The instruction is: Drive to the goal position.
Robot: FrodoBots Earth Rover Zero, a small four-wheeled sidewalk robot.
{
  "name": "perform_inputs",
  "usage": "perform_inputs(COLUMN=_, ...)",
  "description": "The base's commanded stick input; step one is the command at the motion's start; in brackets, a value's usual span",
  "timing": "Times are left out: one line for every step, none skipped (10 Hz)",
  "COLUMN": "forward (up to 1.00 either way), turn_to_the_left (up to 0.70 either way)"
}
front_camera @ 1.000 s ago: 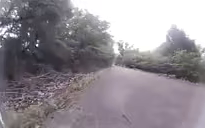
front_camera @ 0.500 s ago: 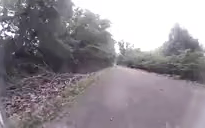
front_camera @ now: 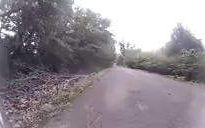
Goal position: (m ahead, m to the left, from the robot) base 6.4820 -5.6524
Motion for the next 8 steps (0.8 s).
perform_inputs(forward=0.70, turn_to_the_left=0.00)
perform_inputs(forward=0.70, turn_to_the_left=0.00)
perform_inputs(forward=0.70, turn_to_the_left=-0.34)
perform_inputs(forward=0.70, turn_to_the_left=-0.34)
perform_inputs(forward=0.70, turn_to_the_left=-0.34)
perform_inputs(forward=0.70, turn_to_the_left=-0.34)
perform_inputs(forward=0.70, turn_to_the_left=-0.34)
perform_inputs(forward=0.70, turn_to_the_left=-0.33)
